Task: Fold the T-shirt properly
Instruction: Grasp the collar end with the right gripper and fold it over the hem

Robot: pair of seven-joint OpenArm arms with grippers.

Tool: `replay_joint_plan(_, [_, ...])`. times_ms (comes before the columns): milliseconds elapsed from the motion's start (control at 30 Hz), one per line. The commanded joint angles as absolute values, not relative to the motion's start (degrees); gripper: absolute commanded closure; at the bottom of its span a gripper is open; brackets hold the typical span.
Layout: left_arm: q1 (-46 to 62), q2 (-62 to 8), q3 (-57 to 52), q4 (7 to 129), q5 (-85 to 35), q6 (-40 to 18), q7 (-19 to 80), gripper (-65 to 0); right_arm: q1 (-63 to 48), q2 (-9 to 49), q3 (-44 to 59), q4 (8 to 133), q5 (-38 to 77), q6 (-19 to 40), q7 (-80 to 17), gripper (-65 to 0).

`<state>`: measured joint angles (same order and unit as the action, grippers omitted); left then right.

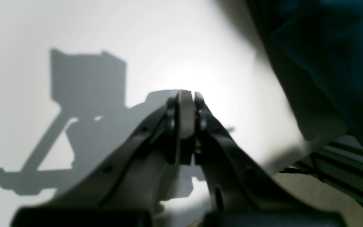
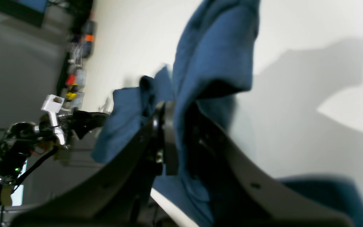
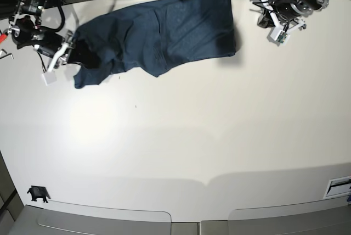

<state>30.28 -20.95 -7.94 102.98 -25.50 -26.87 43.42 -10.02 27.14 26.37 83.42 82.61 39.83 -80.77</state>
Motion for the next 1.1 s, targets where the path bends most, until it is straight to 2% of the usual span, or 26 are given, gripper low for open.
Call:
replay_joint_plan(0, [30.3, -21.6, -8.2, 103.7, -26.1, -27.1, 42.3, 0.0, -9.6, 26.5, 26.7, 86.2, 85.0, 40.0, -80.0, 0.0])
replay_joint_plan(200, [30.3, -21.6, -8.2, 103.7, -26.1, -27.1, 42.4, 0.0, -9.7, 16.0, 24.8, 96.0, 85.0, 40.0, -80.0, 0.0])
replay_joint_plan(433, [30.3, -21.6, -8.2, 103.7, -26.1, -27.1, 42.6, 0.0, -9.7, 8.8, 16.1, 99.1, 85.0, 40.0, -80.0, 0.0])
replay_joint_plan(533, [30.3, -21.6, -8.2, 103.7, -26.1, -27.1, 42.6, 0.0, -9.7, 6.7, 11.3, 99.1, 83.8, 40.0, -80.0, 0.0])
replay_joint_plan(800, [30.3, -21.6, -8.2, 103.7, -26.1, -27.1, 42.6, 0.0, -9.7, 3.3, 1.5, 99.1, 65.9, 40.0, -79.9, 0.0])
replay_joint_plan(1067, [30.3, -21.6, -8.2, 103.7, -26.1, -27.1, 42.6, 0.0, -9.6, 0.7, -5.1, 99.0, 57.8, 40.0, -75.6, 0.0])
